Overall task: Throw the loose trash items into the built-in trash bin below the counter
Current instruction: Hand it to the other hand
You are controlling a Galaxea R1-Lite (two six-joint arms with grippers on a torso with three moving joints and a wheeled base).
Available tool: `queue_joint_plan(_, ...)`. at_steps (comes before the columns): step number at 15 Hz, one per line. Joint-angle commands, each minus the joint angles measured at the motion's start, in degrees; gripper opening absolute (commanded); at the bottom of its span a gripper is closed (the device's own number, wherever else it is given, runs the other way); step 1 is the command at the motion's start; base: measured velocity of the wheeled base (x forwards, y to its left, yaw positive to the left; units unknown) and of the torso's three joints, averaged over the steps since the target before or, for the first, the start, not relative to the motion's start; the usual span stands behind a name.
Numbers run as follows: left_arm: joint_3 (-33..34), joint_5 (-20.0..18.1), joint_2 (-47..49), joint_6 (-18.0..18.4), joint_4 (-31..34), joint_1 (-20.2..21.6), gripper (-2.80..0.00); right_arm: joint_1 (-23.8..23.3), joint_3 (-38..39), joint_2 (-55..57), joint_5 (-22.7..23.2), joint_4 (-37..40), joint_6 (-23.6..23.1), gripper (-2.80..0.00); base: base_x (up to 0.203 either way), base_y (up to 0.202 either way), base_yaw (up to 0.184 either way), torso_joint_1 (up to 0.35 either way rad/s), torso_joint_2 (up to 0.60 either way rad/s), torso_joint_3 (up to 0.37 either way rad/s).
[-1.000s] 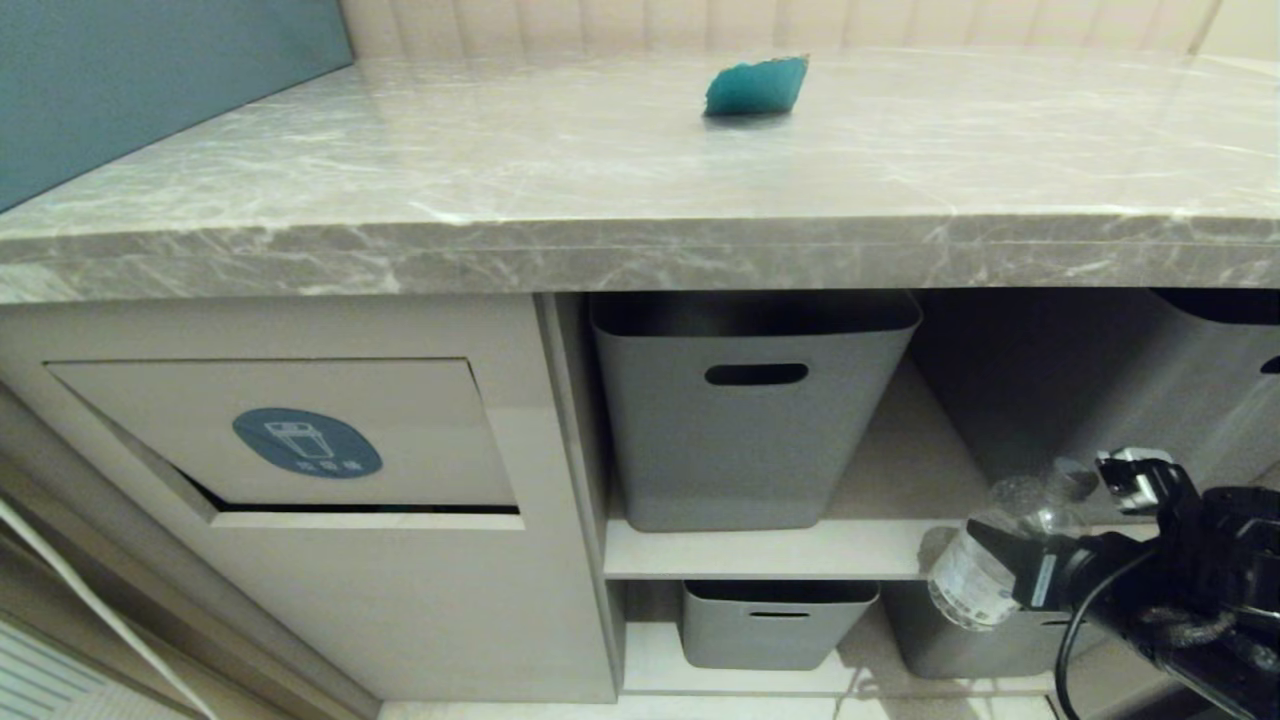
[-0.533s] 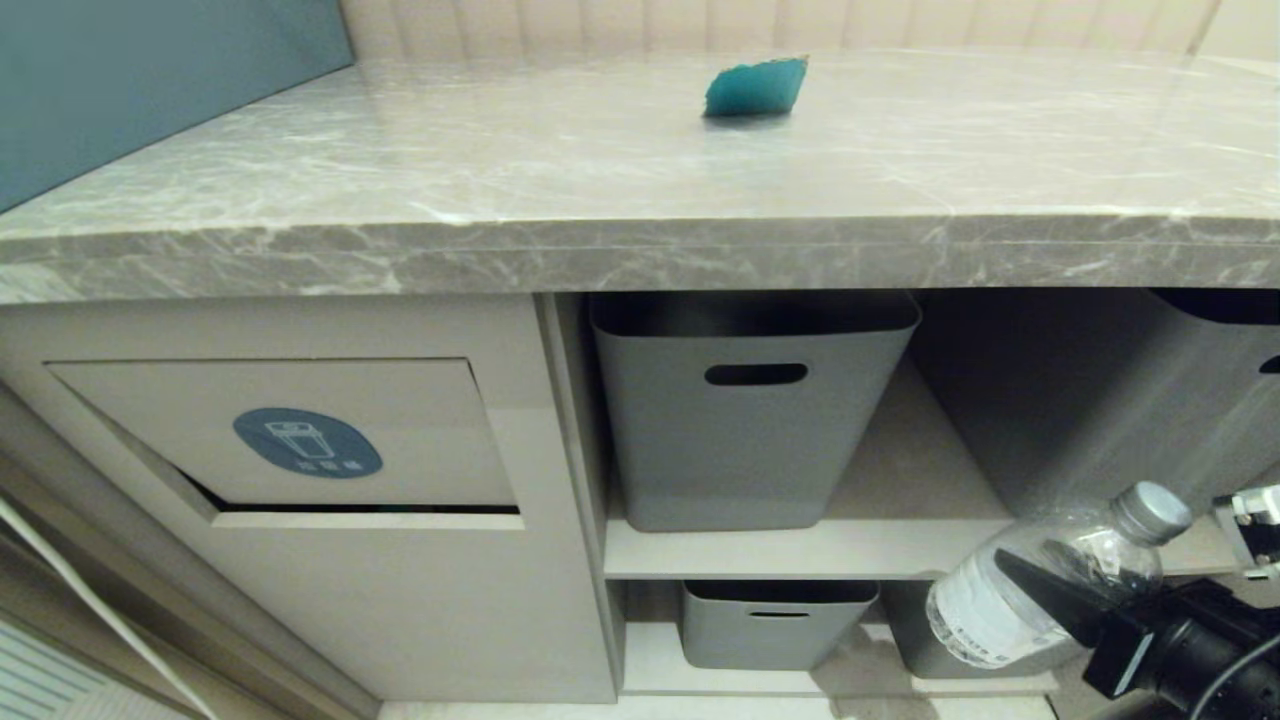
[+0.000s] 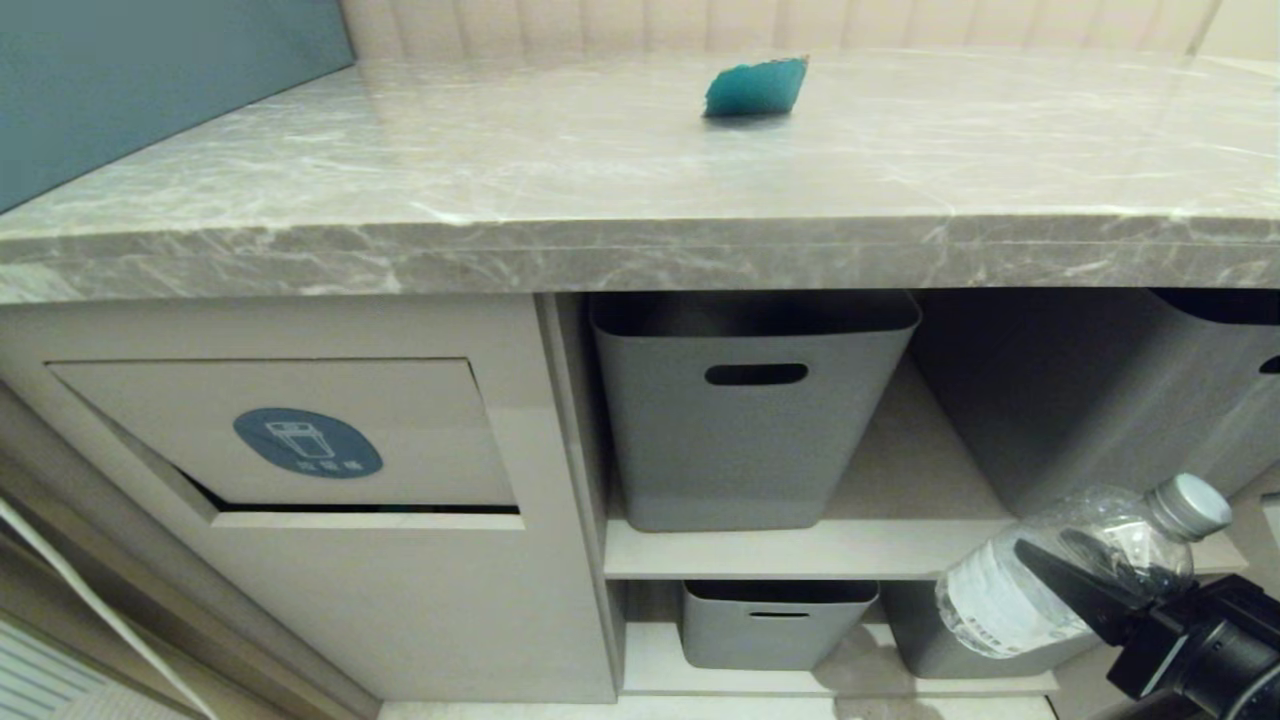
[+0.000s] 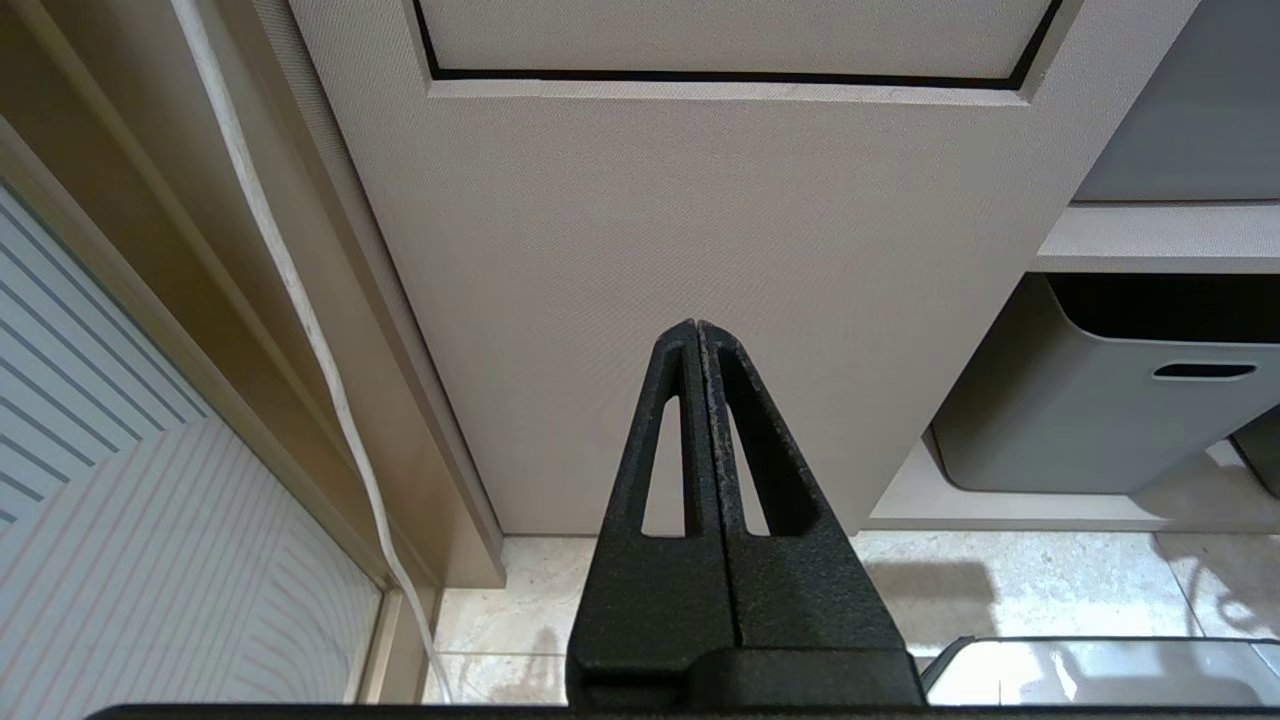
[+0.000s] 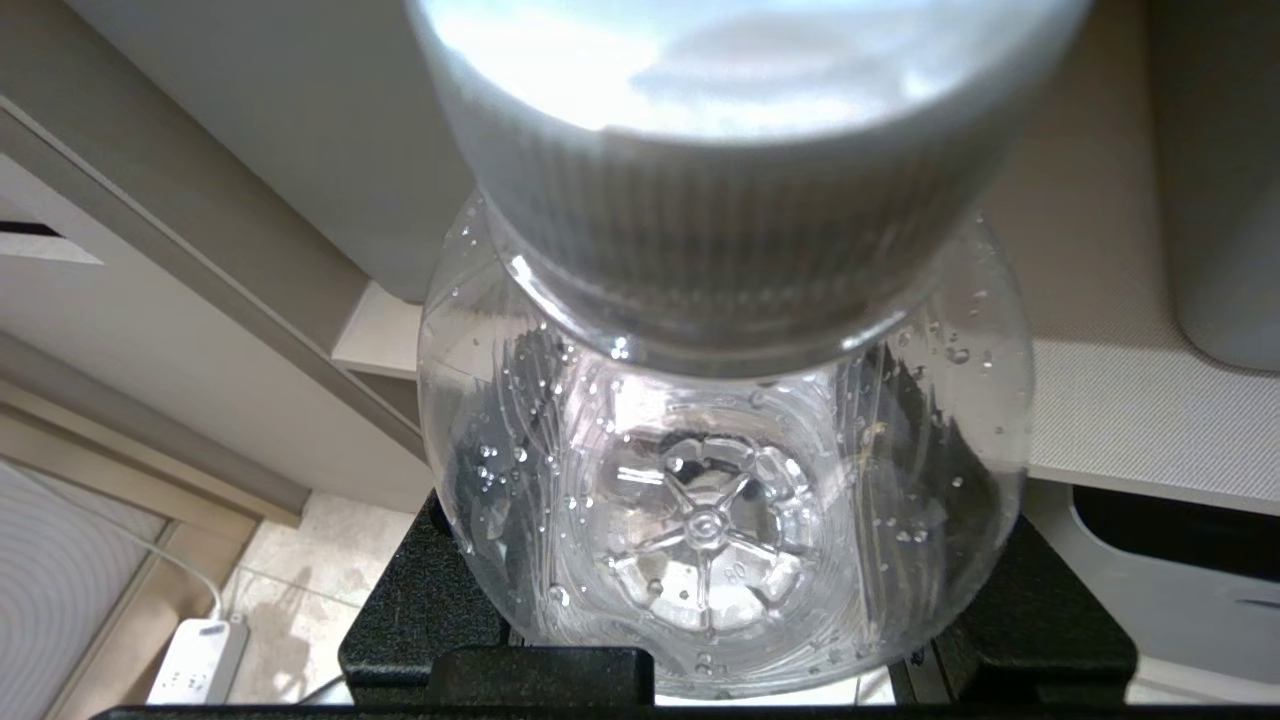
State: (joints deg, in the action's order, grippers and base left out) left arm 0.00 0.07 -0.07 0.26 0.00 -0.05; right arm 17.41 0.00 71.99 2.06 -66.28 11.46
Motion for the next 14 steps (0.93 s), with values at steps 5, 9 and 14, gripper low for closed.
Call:
queue_joint_plan(5,0.0,0.01,-0.01,0.09,-0.09,0.0,-2.8,-0.18,0.0,-0.27,-0.13,-0.25,0.41,-2.8,0.0,0.0,0.0,0.0,0.0,0.0)
queue_joint_plan(9,0.0,0.01,-0.01,0.09,-0.09,-0.04,-2.8,-0.35,0.0,-0.27,-0.13,-0.27,0.39,-2.8,-0.176,0.0,0.002,0.003,0.01,0.004)
queue_joint_plan(14,0.0,0.01,-0.01,0.1,-0.09,-0.04,-2.8,-0.27,0.0,0.45,0.22,-0.34,0.05,-2.8,-0.188,0.0,0.0,0.0,0.0,0.0)
